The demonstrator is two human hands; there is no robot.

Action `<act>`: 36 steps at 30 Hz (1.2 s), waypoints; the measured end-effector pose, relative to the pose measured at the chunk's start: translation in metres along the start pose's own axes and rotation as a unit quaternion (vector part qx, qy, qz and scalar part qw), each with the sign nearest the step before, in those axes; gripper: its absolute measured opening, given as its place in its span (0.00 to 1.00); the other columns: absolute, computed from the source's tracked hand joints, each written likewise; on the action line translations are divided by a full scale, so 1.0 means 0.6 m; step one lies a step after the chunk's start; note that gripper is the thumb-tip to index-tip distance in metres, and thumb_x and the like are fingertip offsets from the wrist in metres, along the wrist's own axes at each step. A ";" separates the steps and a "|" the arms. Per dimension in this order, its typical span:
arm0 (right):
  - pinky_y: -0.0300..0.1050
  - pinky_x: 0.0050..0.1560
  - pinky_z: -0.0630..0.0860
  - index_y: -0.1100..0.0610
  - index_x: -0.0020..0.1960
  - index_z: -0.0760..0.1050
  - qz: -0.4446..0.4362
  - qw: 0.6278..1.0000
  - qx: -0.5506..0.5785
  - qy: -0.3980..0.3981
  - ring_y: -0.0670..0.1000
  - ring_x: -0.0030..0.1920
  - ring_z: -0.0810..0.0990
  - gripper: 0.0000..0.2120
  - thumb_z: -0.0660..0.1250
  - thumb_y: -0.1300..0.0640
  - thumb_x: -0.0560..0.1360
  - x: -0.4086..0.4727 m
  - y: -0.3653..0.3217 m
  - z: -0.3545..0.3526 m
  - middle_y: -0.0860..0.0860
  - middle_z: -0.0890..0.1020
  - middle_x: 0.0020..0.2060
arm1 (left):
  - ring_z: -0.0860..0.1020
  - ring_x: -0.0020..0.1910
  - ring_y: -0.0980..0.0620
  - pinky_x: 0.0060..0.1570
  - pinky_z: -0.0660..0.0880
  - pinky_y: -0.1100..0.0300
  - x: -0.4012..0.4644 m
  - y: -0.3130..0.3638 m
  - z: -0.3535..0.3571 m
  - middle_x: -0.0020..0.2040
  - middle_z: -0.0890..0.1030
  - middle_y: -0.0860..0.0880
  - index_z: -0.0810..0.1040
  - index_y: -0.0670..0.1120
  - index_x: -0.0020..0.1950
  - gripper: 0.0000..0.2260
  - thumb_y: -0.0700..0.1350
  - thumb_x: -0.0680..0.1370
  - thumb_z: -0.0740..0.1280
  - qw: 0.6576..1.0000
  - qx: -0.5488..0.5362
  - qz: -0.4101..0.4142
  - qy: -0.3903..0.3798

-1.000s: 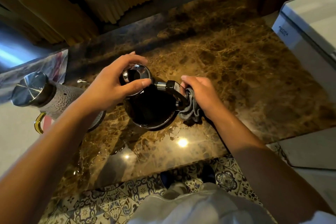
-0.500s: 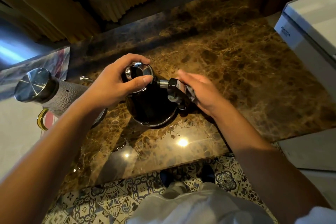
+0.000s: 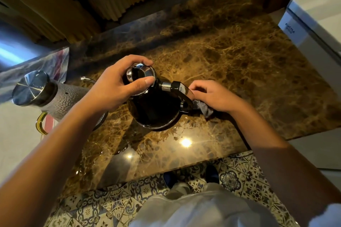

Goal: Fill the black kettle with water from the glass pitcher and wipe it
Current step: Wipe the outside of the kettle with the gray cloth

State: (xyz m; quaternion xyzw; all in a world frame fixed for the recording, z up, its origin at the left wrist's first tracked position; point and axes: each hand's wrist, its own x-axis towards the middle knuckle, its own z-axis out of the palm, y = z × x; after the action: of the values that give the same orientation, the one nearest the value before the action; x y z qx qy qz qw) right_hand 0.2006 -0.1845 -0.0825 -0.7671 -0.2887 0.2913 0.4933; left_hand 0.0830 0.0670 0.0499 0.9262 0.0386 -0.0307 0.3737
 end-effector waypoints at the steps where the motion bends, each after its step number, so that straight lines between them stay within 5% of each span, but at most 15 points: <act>1: 0.43 0.53 0.76 0.55 0.48 0.82 0.003 1.000 0.010 0.029 0.44 0.48 0.82 0.04 0.68 0.60 0.80 -0.004 0.003 0.000 0.46 0.84 0.45 | 0.78 0.63 0.57 0.57 0.77 0.55 0.000 0.002 0.000 0.64 0.77 0.60 0.74 0.60 0.69 0.24 0.65 0.75 0.68 1.000 0.005 -0.004 0.002; 5: 0.44 0.45 0.79 0.50 0.48 0.80 0.063 0.931 0.127 0.337 0.43 0.43 0.81 0.03 0.72 0.51 0.77 -0.046 -0.007 0.017 0.44 0.84 0.43 | 0.78 0.61 0.58 0.56 0.76 0.59 -0.010 0.014 0.015 0.63 0.77 0.58 0.71 0.57 0.70 0.23 0.62 0.78 0.68 0.998 0.026 -0.025 0.051; 7: 0.50 0.40 0.79 0.45 0.49 0.77 0.081 0.894 0.187 0.400 0.43 0.37 0.80 0.06 0.73 0.46 0.76 -0.076 -0.003 0.040 0.42 0.82 0.38 | 0.78 0.61 0.56 0.57 0.75 0.57 -0.018 0.024 0.033 0.64 0.77 0.57 0.68 0.55 0.72 0.25 0.61 0.77 0.66 0.993 0.034 -0.044 0.102; 14: 0.54 0.51 0.82 0.43 0.55 0.75 0.008 0.940 0.030 0.340 0.46 0.54 0.80 0.07 0.67 0.46 0.77 -0.057 -0.017 0.165 0.37 0.74 0.56 | 0.78 0.62 0.52 0.53 0.75 0.60 -0.019 0.037 0.062 0.62 0.76 0.56 0.68 0.50 0.73 0.24 0.58 0.81 0.66 0.979 0.051 -0.078 0.181; 19: 0.51 0.51 0.81 0.47 0.56 0.77 -0.011 0.942 0.015 0.336 0.46 0.54 0.80 0.06 0.67 0.54 0.79 -0.071 -0.017 0.181 0.39 0.76 0.55 | 0.79 0.62 0.50 0.60 0.79 0.45 -0.024 0.042 0.070 0.64 0.78 0.53 0.68 0.52 0.73 0.23 0.59 0.81 0.65 0.974 0.052 -0.072 0.207; 22: 0.49 0.51 0.80 0.46 0.54 0.76 -0.020 0.942 0.006 0.334 0.47 0.54 0.79 0.06 0.68 0.54 0.78 -0.099 -0.027 0.217 0.41 0.75 0.55 | 0.78 0.63 0.49 0.61 0.77 0.46 -0.025 0.041 0.074 0.70 0.76 0.48 0.64 0.53 0.76 0.25 0.60 0.81 0.63 0.971 0.072 -0.068 0.219; 29: 0.50 0.47 0.79 0.46 0.51 0.78 -0.068 0.968 0.006 0.241 0.47 0.51 0.80 0.05 0.70 0.50 0.76 -0.122 -0.043 0.257 0.41 0.76 0.53 | 0.79 0.62 0.48 0.60 0.78 0.45 -0.025 0.033 0.075 0.67 0.78 0.49 0.67 0.52 0.73 0.23 0.60 0.82 0.63 0.971 0.064 -0.068 0.218; 33: 0.59 0.36 0.82 0.40 0.48 0.73 0.056 0.937 0.119 0.323 0.49 0.40 0.82 0.04 0.67 0.48 0.75 -0.120 -0.049 0.186 0.42 0.80 0.44 | 0.77 0.62 0.51 0.57 0.75 0.52 -0.025 0.021 0.068 0.66 0.77 0.51 0.69 0.53 0.71 0.18 0.57 0.84 0.62 0.978 0.056 -0.050 0.195; 36: 0.60 0.37 0.84 0.38 0.48 0.74 0.128 0.867 0.248 0.413 0.56 0.47 0.85 0.08 0.67 0.53 0.79 -0.097 -0.037 0.103 0.46 0.82 0.47 | 0.77 0.59 0.54 0.52 0.73 0.60 -0.021 0.015 0.063 0.64 0.77 0.52 0.69 0.52 0.71 0.17 0.56 0.84 0.61 0.982 0.063 -0.030 0.173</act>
State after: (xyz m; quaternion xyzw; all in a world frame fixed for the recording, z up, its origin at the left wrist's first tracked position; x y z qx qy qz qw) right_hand 0.1135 -0.1829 -0.0735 -0.7003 0.1237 0.0710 0.6994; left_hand 0.0703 0.0334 0.0299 0.9376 0.1286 0.1162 0.3016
